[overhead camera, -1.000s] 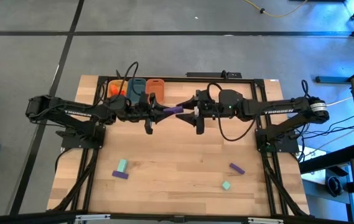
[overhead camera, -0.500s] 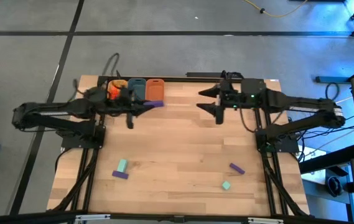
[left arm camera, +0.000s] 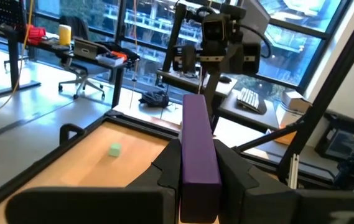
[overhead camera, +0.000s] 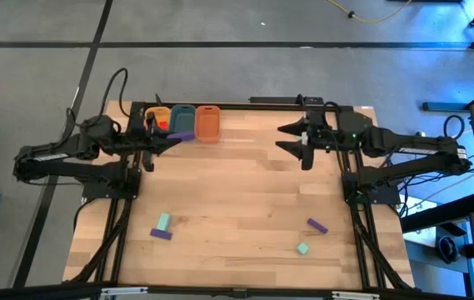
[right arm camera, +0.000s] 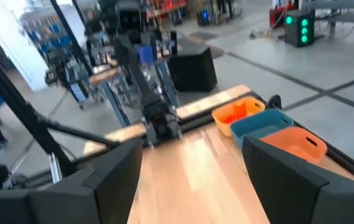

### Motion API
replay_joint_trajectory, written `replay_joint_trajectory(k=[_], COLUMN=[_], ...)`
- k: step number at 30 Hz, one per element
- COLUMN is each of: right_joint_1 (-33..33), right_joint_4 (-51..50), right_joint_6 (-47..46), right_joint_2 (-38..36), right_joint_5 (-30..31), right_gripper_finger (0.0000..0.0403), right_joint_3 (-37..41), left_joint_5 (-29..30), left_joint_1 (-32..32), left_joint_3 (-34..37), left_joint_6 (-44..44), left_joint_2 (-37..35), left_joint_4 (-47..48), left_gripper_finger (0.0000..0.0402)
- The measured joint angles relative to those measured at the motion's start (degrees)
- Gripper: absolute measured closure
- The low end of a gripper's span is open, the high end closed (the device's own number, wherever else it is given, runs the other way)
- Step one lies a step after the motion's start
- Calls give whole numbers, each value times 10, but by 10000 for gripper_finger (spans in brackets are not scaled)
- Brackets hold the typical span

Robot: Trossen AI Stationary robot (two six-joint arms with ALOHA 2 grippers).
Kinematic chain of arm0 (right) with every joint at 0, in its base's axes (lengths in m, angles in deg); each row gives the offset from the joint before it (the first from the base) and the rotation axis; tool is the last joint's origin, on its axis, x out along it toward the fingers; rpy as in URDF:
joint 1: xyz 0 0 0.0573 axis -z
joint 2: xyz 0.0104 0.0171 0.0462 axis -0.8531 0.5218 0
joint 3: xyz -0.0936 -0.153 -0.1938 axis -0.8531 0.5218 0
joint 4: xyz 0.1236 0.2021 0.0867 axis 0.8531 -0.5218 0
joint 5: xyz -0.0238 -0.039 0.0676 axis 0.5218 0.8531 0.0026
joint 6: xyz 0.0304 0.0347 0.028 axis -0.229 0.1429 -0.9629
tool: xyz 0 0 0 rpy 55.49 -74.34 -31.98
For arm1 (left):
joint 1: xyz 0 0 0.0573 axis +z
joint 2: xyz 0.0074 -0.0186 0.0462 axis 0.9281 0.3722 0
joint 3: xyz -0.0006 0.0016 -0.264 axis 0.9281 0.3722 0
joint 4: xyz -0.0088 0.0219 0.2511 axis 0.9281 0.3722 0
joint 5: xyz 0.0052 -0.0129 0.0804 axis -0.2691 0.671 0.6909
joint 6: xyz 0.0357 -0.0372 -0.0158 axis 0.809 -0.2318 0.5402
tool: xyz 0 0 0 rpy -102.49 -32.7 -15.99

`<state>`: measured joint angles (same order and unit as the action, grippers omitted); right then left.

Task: Sort & place blocks by color
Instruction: Put the top violet block into the blue bin

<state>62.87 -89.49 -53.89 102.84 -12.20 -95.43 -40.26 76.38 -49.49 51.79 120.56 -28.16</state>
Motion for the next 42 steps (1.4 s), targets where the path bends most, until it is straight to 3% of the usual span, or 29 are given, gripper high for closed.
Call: replay_joint_trajectory(k=[12,18,20,23,30,35,42], right_joint_1=[-1,-1,-1,-1,-1,-1,-1], right_joint_4=[30,31,31,31,31,31,31], right_joint_6=[-4,-3,-3,-4,-37,-64,-82], right_joint_2=[0,0,0,0,0,0,0], right_joint_5=[0,3,13,15,15,15,15], right_gripper_finger=[124,124,124,124,124,124,124], right_joint_3=[10,10,10,10,10,10,10], left_joint_5=[26,143,172,171,173,174,167], left_joint_1=[0,6,29,85,281,356,355], left_joint_3=[0,-2,-13,-53,-161,-138,-60], left_joint_6=[0,-8,-14,-20,-2,-37,-92], left_joint_2=[2,24,53,107,235,321,416], left_joint_4=[0,-5,8,49,228,244,192], left_gripper_finger=[355,355,355,355,355,355,355])
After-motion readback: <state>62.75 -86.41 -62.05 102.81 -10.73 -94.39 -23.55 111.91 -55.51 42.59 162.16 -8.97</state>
